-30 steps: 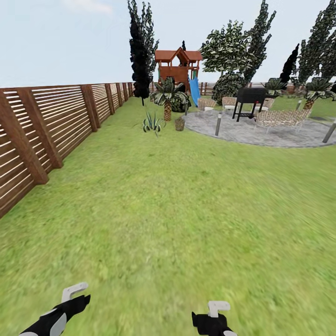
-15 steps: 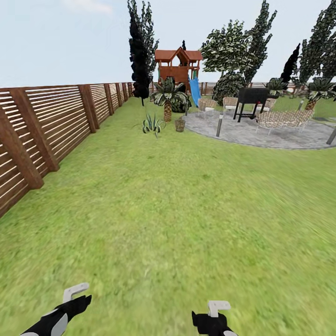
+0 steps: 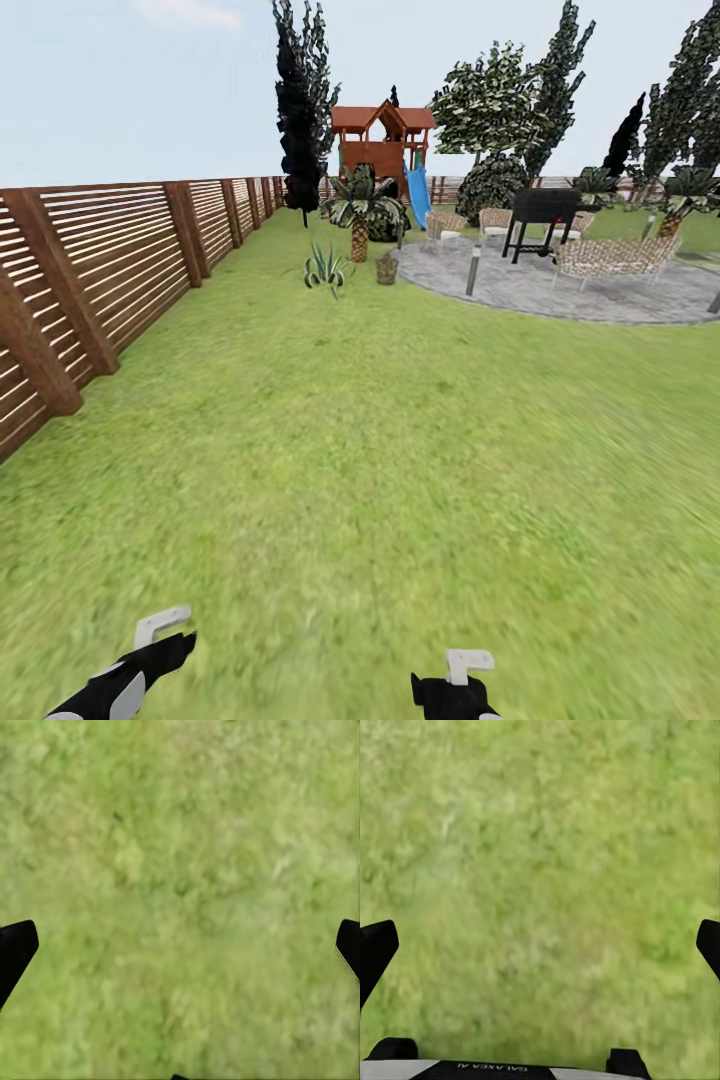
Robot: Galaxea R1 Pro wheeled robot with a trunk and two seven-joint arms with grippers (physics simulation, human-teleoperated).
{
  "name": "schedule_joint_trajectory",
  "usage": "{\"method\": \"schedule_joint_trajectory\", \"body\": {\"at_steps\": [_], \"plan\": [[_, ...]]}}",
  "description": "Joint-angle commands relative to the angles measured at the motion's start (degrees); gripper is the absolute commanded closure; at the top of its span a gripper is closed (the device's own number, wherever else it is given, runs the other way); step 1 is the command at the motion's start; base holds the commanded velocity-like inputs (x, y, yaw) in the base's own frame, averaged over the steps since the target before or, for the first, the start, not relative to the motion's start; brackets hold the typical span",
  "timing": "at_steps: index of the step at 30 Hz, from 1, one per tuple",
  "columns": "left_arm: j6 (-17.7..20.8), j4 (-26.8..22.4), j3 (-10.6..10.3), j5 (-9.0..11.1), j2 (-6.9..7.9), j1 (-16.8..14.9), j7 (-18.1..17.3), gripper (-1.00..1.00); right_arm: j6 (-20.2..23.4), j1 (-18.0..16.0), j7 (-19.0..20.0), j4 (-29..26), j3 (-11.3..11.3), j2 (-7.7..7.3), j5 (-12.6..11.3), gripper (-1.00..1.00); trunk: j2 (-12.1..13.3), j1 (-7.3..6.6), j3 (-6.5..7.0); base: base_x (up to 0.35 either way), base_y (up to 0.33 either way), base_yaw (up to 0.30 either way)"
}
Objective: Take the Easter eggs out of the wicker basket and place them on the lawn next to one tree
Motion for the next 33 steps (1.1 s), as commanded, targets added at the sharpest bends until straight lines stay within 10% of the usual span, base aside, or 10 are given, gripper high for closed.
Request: {"method": "schedule_joint_trajectory", "body": {"at_steps": [1,33], "plan": [[-0.12,0.06,0.40,-0.16,0.00,-0.06,-0.29,-1.00,0.29,-0.02,-0.28,-0.09,0.23,-0.01,-0.51,-1.00,-0.11,0.06,-0.11,0.332,0.000,0.000],[-0.12,0.06,0.41,-0.16,0.00,-0.06,-0.29,-1.00,0.29,-0.02,-0.28,0.23,0.25,0.02,-0.51,-1.00,-0.11,0.06,-0.11,0.332,0.000,0.000]]}}
